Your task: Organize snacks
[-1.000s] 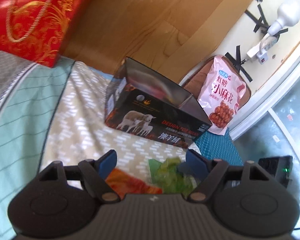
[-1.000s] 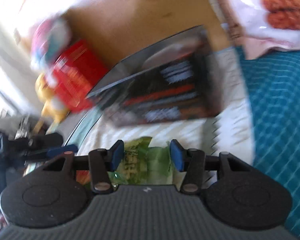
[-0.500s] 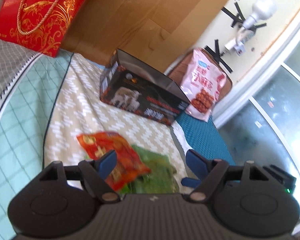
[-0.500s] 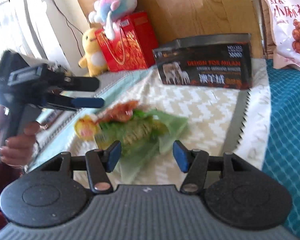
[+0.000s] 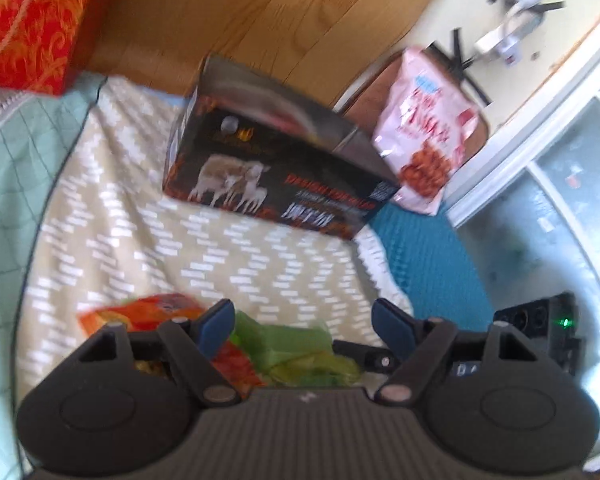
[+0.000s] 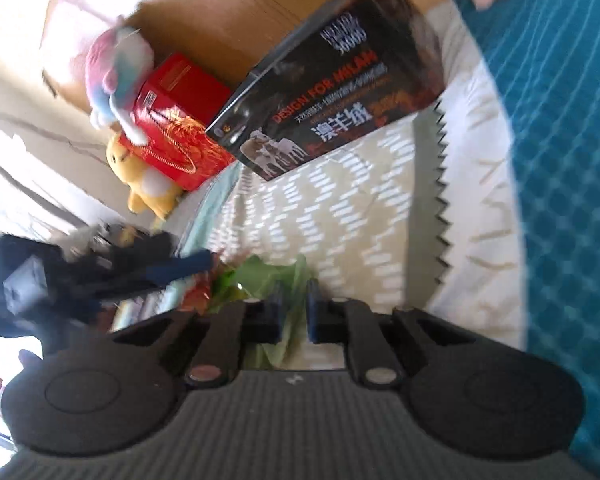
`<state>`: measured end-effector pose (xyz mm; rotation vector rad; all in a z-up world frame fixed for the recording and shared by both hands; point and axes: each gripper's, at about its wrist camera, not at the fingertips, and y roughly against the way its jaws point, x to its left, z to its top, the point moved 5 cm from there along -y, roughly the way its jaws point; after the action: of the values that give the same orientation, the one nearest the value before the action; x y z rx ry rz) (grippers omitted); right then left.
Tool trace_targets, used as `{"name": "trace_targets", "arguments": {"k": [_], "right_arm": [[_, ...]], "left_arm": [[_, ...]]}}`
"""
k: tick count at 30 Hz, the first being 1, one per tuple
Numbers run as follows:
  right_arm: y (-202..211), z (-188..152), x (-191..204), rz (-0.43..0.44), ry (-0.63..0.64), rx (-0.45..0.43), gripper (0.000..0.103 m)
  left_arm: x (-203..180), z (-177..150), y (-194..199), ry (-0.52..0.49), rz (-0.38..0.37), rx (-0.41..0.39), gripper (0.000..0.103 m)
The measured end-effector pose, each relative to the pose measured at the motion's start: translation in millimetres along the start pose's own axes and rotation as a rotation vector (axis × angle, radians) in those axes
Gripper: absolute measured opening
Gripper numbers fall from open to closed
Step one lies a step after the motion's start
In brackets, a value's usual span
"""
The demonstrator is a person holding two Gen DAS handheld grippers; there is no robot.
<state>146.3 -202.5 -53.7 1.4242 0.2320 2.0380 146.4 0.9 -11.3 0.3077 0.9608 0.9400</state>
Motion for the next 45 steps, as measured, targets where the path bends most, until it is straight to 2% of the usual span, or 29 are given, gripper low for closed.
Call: {"name": "trace_targets", "arguments": {"k": [2,5,7,9,12,15,17,19,21,23,24,25,26,28,29,33,37,40,41,42,43,44,45], "right_arm": [[1,3,-1,0.005,-0.022,-0.009,0.002],[19,11,1,-0.013,0.013,-0.100,0.002],[31,20,-2,-0.036,0.010,-0.164,0.002],[39,26,-5,-0.040,-0.002,-0.193,0.002],[50,33,-5,-0.103,0.038,-0.250,0.003],[43,33,-5,-0.074,0.035,-0.198,0.017],[27,28,-2,-0.072,0.064,-0.126,0.041],[13,20,8,-0.084,0.129,-0.103,0.043],[3,15,22,-0.093,0.196,-0.084,0.046],[-6,8,33,-0.059,0.240,-0.040,0.050],[-10,3,39,-0.061,0.276,-0.032,0.050],[-13,-1,45,-0.098,0.333,-0.038,0.044],[-13,-3,50,-0.130,0.373,-0.043,0.030],[-8,1,51,-0.106,0.349,-0.063,0.017],[-1,3,46,-0.101,0.329,-0.087,0.016],[28,19,23,-0.186,0.272,-0.220,0.014],[48,29,-6,-0.254,0.196,-0.282,0.016],[51,28,-15,-0.231,0.161,-0.267,0.031],[52,28,-13,-0.219,0.176,-0.254,0.041],[55,26,-10,-0.213,0.207,-0.247,0.049],[59,23,-5,-0.215,0.256,-0.244,0.061],[61,19,1,-0.224,0.320,-0.241,0.066],[58,16,9,-0.238,0.384,-0.229,0.066]], "left_arm": [[1,-1,-1,-0.011,0.006,-0.012,0.078],[4,1,2,0.014,-0.018,-0.012,0.078],[6,3,2,0.018,-0.006,-0.009,0.078],[6,5,-2,0.021,-0.006,0.001,0.078],[-2,6,-7,0.001,-0.012,0.010,0.079],[-10,2,-9,-0.023,-0.012,0.019,0.080],[-9,0,-9,-0.030,0.012,0.016,0.080],[-5,-4,-3,-0.029,0.039,0.001,0.080],[2,-7,7,-0.004,0.027,-0.016,0.080],[8,-8,15,0.030,0.012,-0.024,0.080],[10,-8,18,0.040,0.009,-0.025,0.080],[12,-8,20,0.047,0.007,-0.026,0.080],[13,-8,21,0.049,0.006,-0.027,0.080],[12,-8,21,0.045,0.007,-0.026,0.080],[10,-8,20,0.042,0.007,-0.023,0.080],[2,-5,13,0.026,0.001,-0.007,0.083],[-12,4,-4,0.031,-0.055,0.020,0.083],[-23,10,-23,0.021,-0.080,0.052,0.084],[-26,11,-31,0.018,-0.077,0.067,0.084],[-28,12,-38,0.017,-0.074,0.081,0.084],[-30,13,-46,0.016,-0.075,0.097,0.084],[-32,13,-52,0.014,-0.080,0.110,0.084],[-35,13,-58,0.010,-0.083,0.121,0.084]]}}
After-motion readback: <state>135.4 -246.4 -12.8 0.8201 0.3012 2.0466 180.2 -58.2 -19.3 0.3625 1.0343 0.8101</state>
